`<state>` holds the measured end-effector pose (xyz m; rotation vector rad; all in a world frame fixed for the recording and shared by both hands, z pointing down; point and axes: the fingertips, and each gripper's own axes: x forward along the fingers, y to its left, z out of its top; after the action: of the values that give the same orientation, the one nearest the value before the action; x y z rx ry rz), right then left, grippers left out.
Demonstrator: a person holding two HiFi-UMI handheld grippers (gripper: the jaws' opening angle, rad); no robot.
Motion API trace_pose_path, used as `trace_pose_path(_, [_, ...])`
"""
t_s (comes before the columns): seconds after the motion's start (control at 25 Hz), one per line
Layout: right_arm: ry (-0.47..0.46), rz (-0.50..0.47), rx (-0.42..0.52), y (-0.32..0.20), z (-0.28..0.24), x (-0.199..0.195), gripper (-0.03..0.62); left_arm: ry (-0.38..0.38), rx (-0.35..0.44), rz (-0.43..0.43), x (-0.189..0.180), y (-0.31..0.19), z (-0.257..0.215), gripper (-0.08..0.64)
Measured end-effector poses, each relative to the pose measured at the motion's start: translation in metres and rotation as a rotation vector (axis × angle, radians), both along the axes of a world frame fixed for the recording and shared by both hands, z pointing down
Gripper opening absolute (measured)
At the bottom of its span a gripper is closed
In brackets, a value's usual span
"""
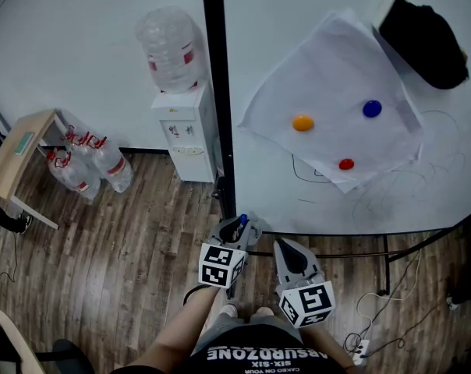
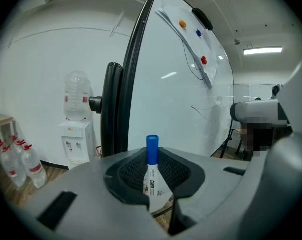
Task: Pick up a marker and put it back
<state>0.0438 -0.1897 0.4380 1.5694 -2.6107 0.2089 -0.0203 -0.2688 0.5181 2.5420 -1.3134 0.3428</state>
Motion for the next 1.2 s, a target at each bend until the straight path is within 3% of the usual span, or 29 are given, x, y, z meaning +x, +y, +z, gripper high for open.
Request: trace_pose_path(1.2, [-0.002, -0.015, -0.002, 0.007, 0.002, 0.002, -0.002, -0.027, -0.039, -0.006, -0.002, 0.012, 0.020, 0.063])
